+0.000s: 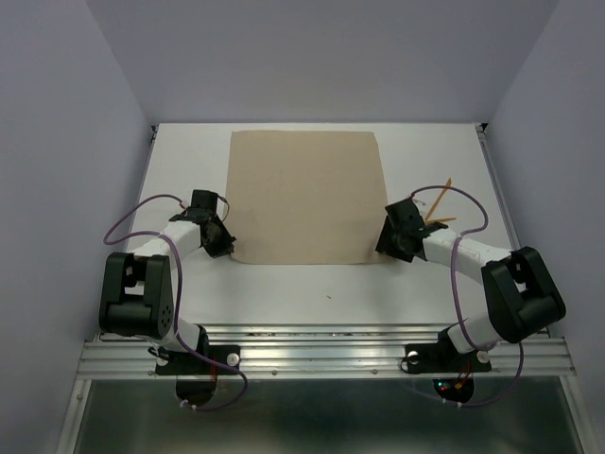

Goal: Fold the napkin into a case and place the utensils inside
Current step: Pick up the flattened napkin from the center of the board.

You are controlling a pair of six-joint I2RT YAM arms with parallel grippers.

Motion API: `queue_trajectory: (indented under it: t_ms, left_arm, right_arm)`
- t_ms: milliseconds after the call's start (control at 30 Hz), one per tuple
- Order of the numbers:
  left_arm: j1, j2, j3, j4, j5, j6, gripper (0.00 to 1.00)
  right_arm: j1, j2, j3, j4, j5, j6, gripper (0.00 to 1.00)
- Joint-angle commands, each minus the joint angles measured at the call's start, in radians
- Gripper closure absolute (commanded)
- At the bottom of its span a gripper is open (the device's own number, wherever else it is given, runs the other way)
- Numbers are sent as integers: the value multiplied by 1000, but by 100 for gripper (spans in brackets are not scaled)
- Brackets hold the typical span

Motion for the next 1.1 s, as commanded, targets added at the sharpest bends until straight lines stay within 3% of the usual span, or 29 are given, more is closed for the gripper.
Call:
queue_trajectory:
  t_ms: [0,133,267,467,733,967,1033,1067]
  left_arm:
    - [-1,-11,13,6,7,12,100]
    - [-1,-11,10,9,12,10,100]
    - [-2,-13,9,7,10,12,100]
    - [-2,-22,4,4,7,13,100]
    - [-2,-20,9,4,9,12,100]
    - [-4,-13,17,7,10,8,100]
    - [-5,-10,17,7,10,10,100]
    - [-5,-10,17,7,9,10,100]
  right_arm:
    - [13,19,-94,-110,-63,38,44]
    - [23,11,-125,-91,-74,56,56]
    - [32,34,-125,-79,-65,66,78]
    - [32,30,-112,-74,-48,73,99]
    - [32,-134,-123,-125,38,112,99]
    - [32,-232,-143,-154,12,127,99]
    - [32,-229,-155,-154,3,133,87]
    - [32,-223,-174,-147,-5,138,64]
